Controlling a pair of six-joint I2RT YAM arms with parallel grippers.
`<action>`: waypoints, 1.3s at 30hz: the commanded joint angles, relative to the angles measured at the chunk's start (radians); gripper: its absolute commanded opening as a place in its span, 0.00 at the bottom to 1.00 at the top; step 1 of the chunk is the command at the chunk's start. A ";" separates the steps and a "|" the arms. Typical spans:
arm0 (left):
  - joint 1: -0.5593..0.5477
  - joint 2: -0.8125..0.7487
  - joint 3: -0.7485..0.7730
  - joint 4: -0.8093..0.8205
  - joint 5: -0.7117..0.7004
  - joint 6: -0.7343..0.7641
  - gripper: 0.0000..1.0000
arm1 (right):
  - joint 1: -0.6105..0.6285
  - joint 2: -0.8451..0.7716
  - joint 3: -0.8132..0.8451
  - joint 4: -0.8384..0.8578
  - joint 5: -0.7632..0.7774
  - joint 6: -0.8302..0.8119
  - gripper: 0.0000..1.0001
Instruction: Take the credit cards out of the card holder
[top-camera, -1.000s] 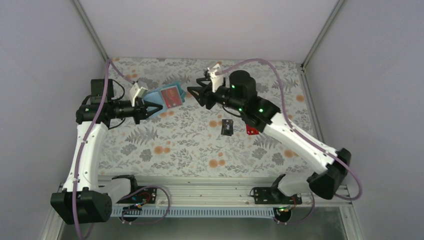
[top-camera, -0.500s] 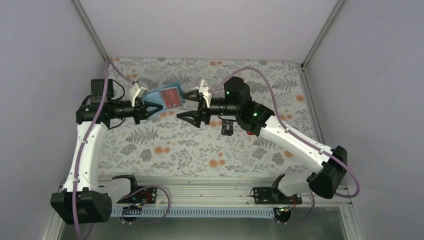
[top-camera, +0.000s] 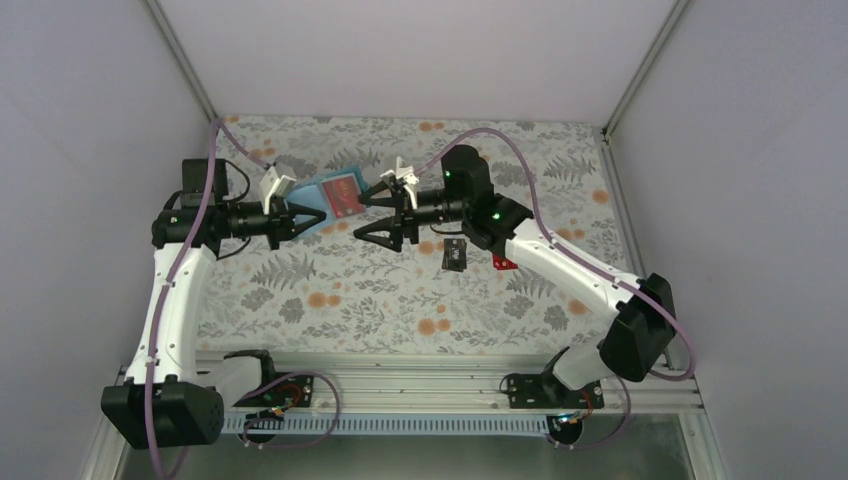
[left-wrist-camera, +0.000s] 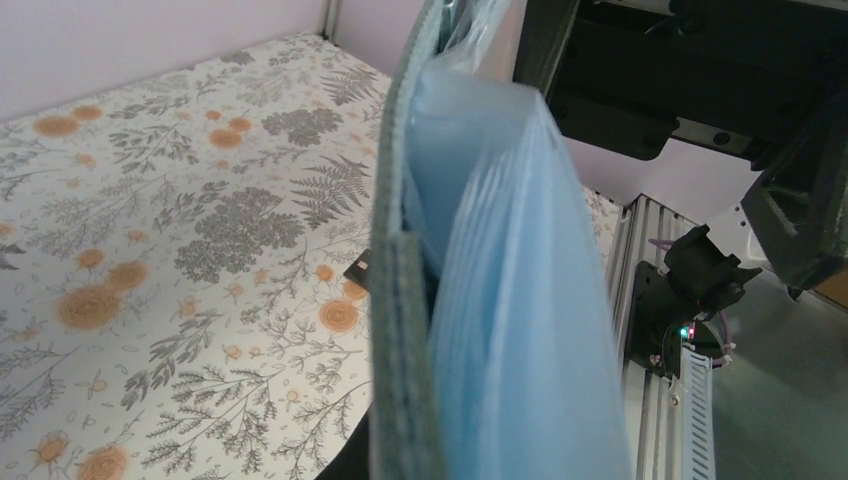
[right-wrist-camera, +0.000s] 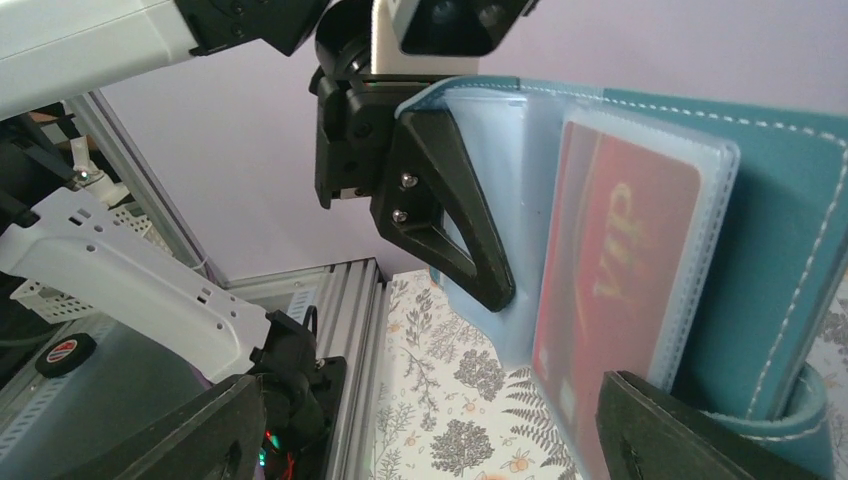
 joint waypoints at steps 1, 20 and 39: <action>0.001 -0.020 0.004 0.001 0.040 0.027 0.02 | -0.011 -0.004 0.028 0.028 -0.008 0.021 0.84; 0.001 -0.025 0.005 -0.005 0.044 0.034 0.02 | -0.059 -0.021 0.010 0.066 -0.134 0.010 0.85; 0.001 -0.018 0.002 -0.003 0.044 0.034 0.02 | -0.032 0.047 0.057 0.042 -0.141 0.020 0.76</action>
